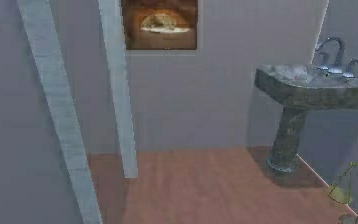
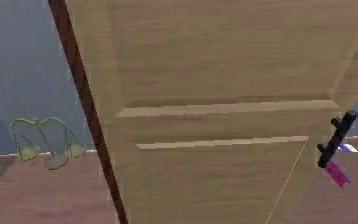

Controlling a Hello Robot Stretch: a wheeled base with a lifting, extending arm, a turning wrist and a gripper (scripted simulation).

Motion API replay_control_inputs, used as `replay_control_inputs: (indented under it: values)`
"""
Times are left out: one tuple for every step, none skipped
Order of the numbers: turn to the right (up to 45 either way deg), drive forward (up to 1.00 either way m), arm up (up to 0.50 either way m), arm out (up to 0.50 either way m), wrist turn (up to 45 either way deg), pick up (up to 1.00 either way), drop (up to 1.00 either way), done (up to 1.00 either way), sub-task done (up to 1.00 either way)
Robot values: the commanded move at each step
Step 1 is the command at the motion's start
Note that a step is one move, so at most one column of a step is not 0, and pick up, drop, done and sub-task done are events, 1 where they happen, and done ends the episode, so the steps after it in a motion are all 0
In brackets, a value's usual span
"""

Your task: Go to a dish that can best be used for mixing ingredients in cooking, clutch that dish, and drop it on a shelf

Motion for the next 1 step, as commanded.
replay_control_inputs:
  values:
    - [0.0, 0.85, 0.00, 0.00, 0.0, 0.00, 0.00, 0.00, 0.00]
